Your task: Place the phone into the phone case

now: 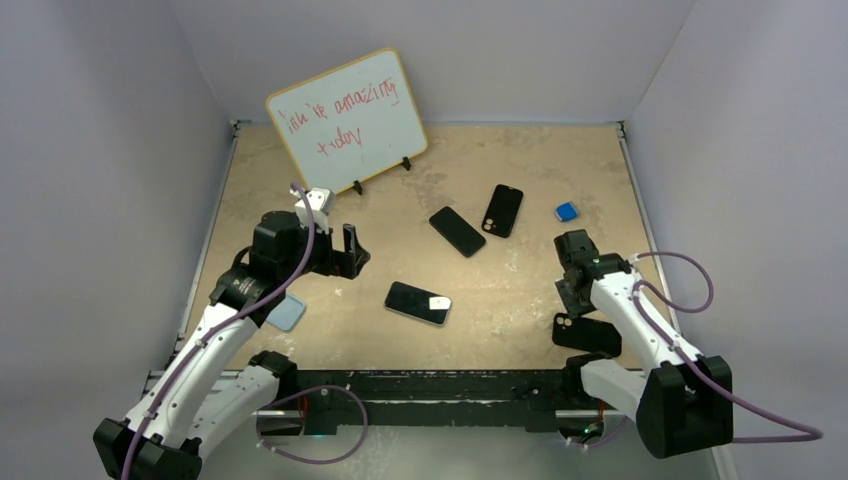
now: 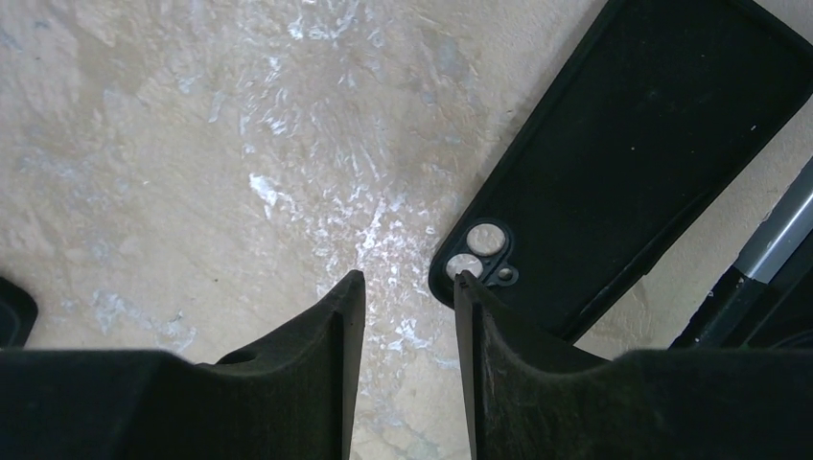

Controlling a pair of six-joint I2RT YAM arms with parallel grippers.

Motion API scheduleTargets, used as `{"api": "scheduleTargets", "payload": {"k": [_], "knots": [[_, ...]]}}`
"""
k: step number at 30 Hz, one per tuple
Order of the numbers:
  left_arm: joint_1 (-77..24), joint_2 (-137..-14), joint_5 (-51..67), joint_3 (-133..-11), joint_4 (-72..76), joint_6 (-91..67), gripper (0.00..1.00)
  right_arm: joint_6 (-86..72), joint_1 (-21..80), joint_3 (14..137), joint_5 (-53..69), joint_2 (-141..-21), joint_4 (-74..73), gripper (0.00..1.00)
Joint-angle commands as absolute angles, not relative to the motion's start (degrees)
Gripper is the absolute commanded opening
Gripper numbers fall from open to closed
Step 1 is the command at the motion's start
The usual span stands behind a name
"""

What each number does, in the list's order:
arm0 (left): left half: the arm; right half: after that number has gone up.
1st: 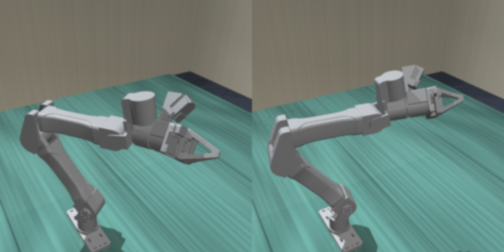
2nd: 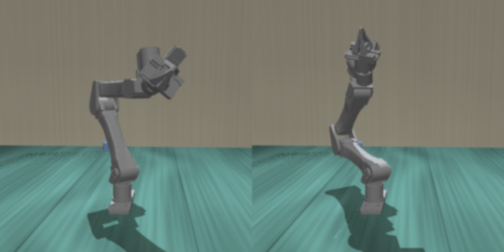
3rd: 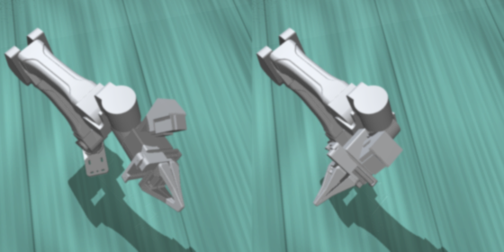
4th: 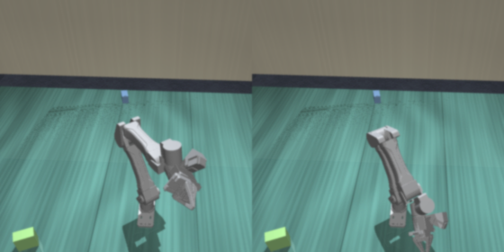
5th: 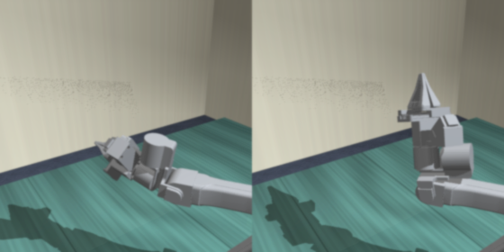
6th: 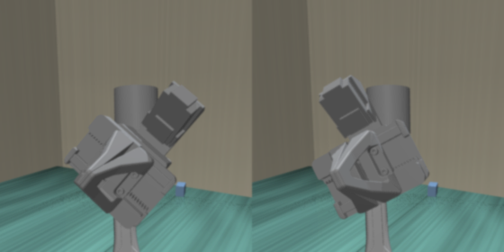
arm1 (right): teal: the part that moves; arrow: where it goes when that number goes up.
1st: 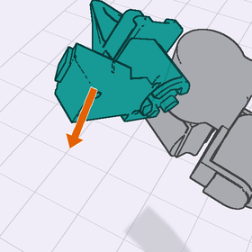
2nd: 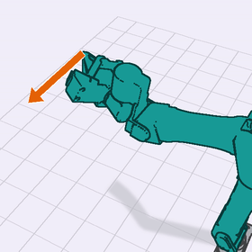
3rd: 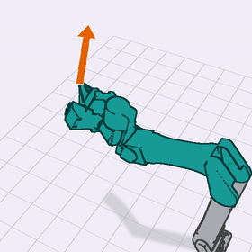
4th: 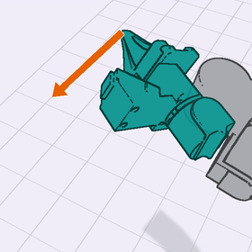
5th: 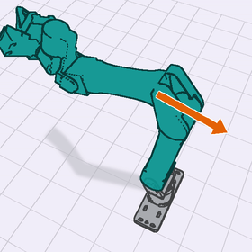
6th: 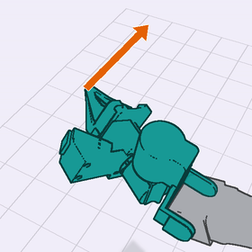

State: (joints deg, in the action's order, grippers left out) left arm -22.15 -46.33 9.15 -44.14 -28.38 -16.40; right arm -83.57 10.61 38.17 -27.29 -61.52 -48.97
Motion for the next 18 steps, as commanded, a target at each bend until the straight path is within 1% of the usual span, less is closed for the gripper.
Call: {"api": "scheduleTargets", "payload": {"k": [1, 18], "knots": [[-22.15, -45.7, 8.77, -43.59, -27.34, -16.6, 0.98, -84.44, 8.97, 36.52, -26.35, -62.31, -47.6, 0.4], [-22.19, -46.49, 8.58, -43.55, -27.65, -16.95, 0.98, -86.57, 7.87, 32.89, -23.64, -69.35, -43.84, 0.37]]}}
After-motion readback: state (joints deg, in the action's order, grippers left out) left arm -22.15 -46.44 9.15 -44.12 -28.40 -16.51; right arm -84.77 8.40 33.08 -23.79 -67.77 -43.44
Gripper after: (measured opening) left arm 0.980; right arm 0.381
